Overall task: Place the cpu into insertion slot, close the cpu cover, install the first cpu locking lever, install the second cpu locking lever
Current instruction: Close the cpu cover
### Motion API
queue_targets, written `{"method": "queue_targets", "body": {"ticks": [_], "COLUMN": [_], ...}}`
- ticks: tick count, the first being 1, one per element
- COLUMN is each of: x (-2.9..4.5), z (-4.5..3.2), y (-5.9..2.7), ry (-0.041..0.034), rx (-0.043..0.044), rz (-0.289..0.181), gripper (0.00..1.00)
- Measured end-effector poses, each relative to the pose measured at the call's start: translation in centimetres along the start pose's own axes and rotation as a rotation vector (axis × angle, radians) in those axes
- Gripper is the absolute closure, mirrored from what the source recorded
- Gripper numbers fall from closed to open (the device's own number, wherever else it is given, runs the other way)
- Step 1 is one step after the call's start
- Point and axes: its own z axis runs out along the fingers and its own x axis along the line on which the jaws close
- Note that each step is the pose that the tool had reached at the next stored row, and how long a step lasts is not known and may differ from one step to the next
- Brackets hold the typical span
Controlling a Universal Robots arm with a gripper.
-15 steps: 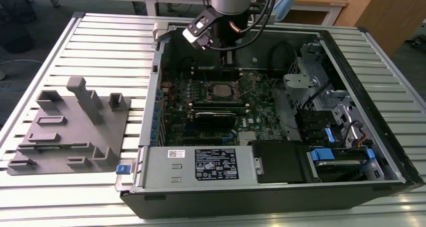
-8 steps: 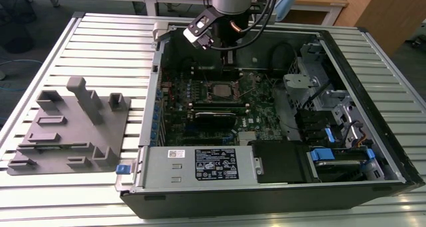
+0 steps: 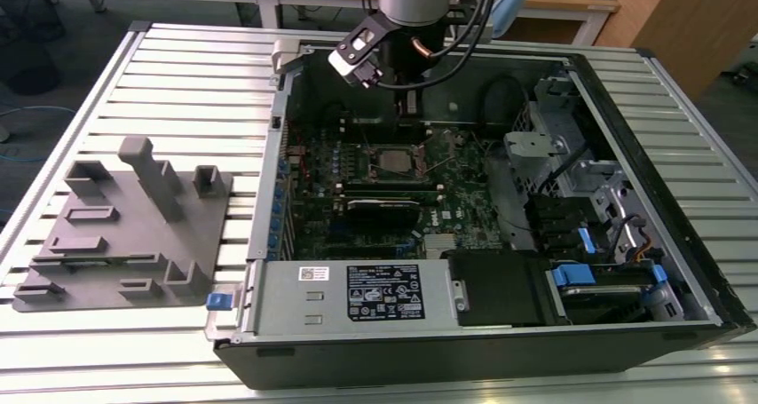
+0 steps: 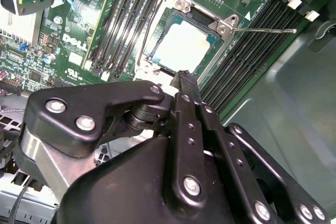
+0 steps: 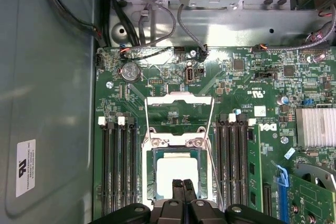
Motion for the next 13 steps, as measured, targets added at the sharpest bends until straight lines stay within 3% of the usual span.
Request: {"method": "queue_targets", "body": {"ticks": [13], "x": [0.02], "z": [0.06], "y": [0.7], "ry": [0.0], "rx": [0.0], "rz": [0.0], "gripper": [0.9]}}
